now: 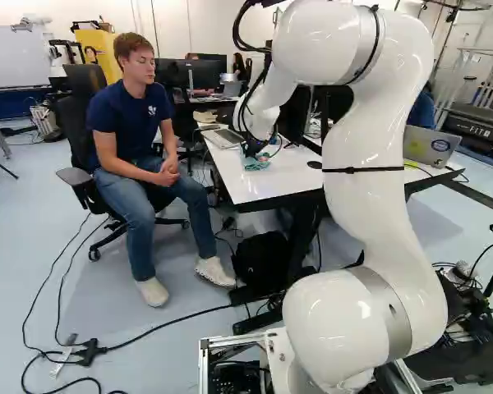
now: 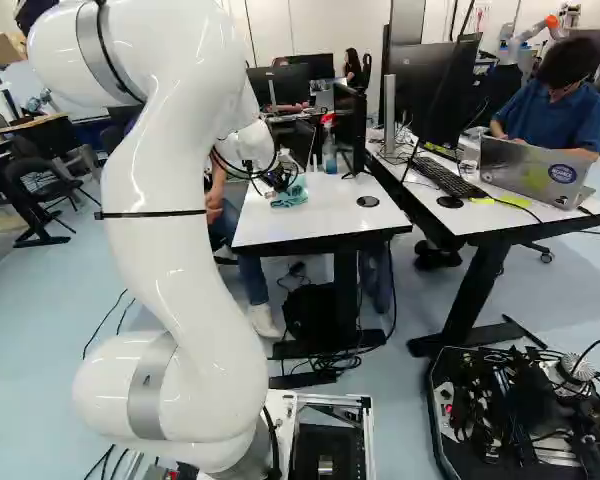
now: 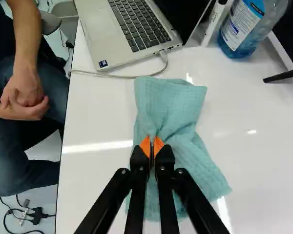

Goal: Clean the table with the green towel

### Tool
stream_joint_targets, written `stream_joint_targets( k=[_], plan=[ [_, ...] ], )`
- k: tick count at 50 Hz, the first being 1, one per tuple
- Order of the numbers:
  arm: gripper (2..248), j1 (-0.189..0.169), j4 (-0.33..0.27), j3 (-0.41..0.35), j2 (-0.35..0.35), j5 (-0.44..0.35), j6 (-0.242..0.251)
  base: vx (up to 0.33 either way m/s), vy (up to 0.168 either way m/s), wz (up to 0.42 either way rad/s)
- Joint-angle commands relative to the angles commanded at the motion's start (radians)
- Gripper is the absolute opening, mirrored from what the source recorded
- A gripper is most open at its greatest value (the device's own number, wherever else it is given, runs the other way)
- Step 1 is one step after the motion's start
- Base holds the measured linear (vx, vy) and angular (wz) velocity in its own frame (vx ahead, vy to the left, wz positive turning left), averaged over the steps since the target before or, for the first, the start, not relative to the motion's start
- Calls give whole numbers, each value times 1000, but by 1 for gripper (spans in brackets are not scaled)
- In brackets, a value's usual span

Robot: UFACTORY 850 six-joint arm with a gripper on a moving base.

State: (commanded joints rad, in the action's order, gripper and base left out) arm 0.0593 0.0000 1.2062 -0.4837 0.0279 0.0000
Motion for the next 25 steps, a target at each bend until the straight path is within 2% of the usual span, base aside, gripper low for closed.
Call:
stream_joint_targets(
  k=[25],
  plan=[
    [32, -11, 0, -139, 107, 0, 0, 0, 0, 0]
  ],
)
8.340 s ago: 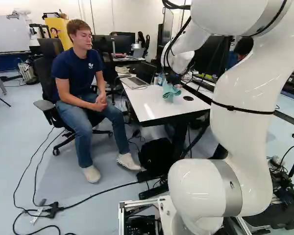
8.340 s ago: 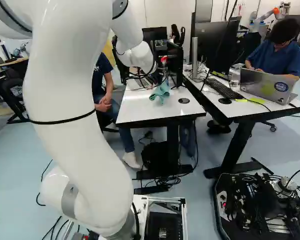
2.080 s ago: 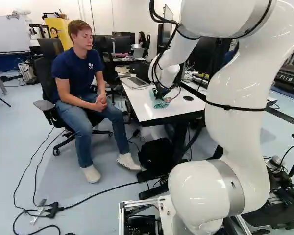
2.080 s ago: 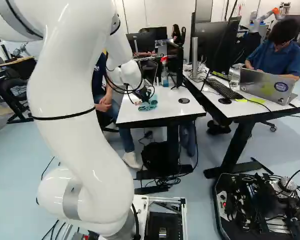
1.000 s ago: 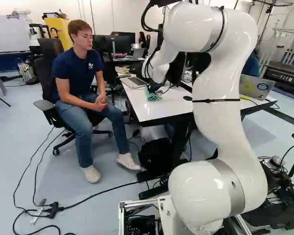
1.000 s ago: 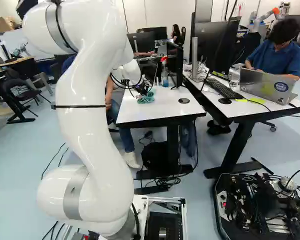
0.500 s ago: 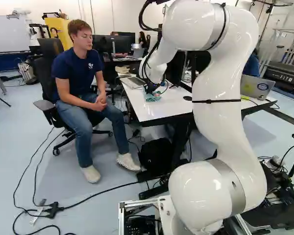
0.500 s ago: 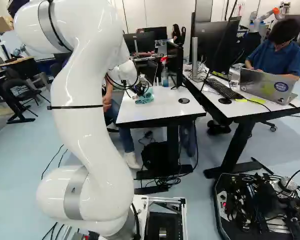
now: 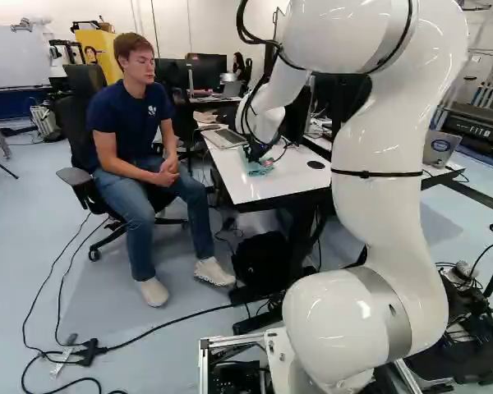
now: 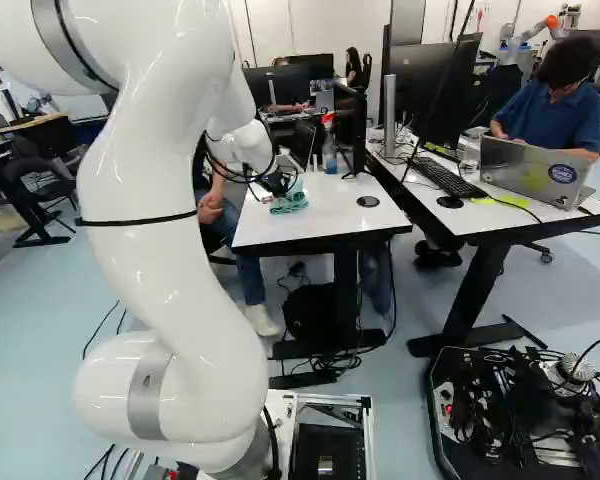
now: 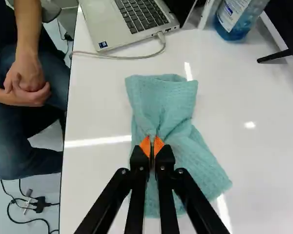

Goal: Clean the table with the green towel

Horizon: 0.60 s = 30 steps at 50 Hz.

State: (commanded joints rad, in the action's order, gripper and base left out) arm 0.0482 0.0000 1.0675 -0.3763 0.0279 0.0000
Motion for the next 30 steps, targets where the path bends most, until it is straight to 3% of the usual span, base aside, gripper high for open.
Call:
stream_joint_targets(
  k=[30],
  plan=[
    [32, -30, 0, -153, 125, 0, 0, 0, 0, 0]
  ],
)
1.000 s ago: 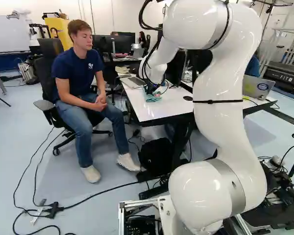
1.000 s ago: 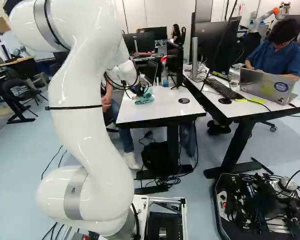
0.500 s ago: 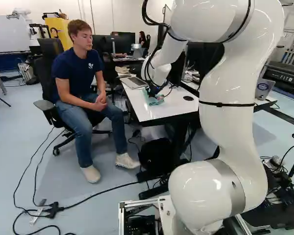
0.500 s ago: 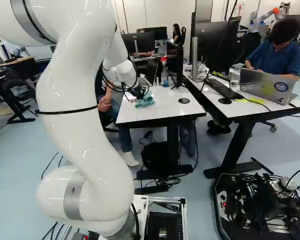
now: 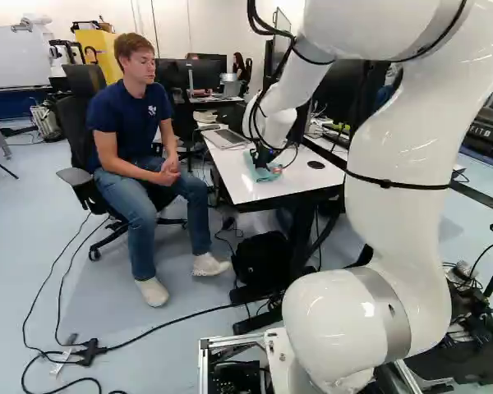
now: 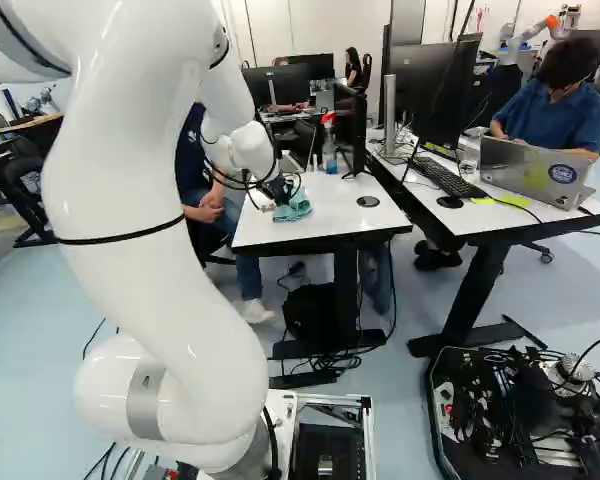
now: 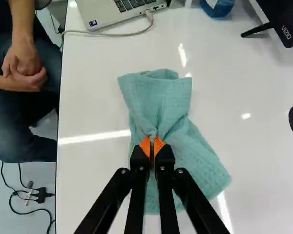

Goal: Clean the table with the green towel

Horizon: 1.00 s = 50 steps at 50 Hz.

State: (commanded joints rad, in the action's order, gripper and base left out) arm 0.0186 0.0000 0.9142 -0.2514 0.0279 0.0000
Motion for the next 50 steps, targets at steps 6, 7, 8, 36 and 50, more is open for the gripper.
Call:
stream_joint_targets(
  k=[6, 7, 8, 36, 50],
  plan=[
    [32, -1, 0, -8, 12, 0, 0, 0, 0, 0],
    [32, -1, 0, -9, 15, 0, 0, 0, 0, 0],
    [32, -2, 0, -10, 17, 0, 0, 0, 0, 0],
    [32, -1, 0, -64, 130, 0, 0, 0, 0, 0],
    [32, -2, 0, -140, 236, 0, 0, 0, 0, 0]
  ],
)
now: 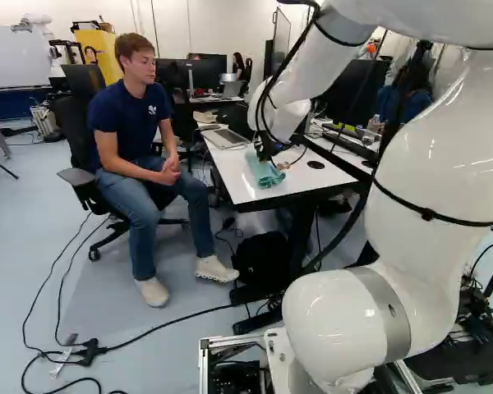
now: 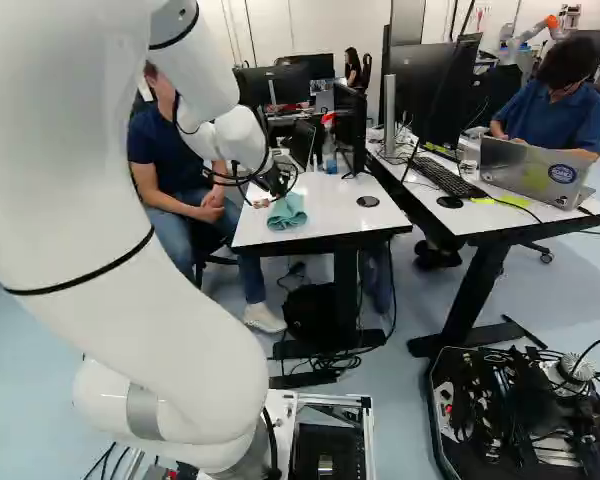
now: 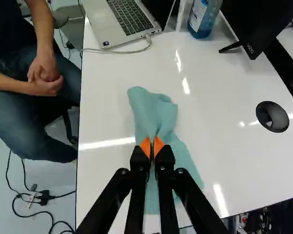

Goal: Clean the table with the green towel

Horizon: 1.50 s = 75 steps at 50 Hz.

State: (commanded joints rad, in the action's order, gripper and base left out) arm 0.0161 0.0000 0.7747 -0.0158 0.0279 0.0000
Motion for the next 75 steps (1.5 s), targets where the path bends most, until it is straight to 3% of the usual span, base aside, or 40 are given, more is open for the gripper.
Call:
stream_joint_targets(
  k=[17, 37, 75],
  plan=[
    [32, -18, 0, -84, 127, 0, 0, 0, 0, 0],
    [32, -17, 0, -91, 141, 0, 0, 0, 0, 0],
    [32, 109, 0, -57, 105, 0, 0, 0, 0, 0]
  ],
)
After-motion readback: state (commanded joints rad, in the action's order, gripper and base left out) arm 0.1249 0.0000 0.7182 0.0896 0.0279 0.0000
